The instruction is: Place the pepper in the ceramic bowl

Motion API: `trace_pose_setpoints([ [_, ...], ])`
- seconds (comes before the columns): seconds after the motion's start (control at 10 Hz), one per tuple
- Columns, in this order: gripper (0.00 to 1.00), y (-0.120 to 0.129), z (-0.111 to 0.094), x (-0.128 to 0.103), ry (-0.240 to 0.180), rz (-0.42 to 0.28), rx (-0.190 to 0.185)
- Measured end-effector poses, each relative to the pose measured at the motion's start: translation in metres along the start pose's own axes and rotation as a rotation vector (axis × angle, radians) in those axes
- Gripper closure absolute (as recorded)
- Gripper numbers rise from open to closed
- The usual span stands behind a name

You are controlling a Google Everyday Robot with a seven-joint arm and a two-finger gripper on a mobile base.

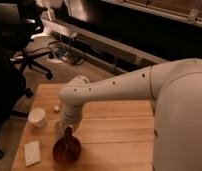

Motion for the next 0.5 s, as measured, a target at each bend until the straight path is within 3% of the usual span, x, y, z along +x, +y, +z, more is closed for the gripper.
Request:
trace_pose_setpoints([
  [0.1,0.21,0.0001,0.0022,0.0019,0.000,0.004,-0.004],
  [0.5,0.20,-0.0019,0.0015,0.0041,0.036,0.072,-0.047],
])
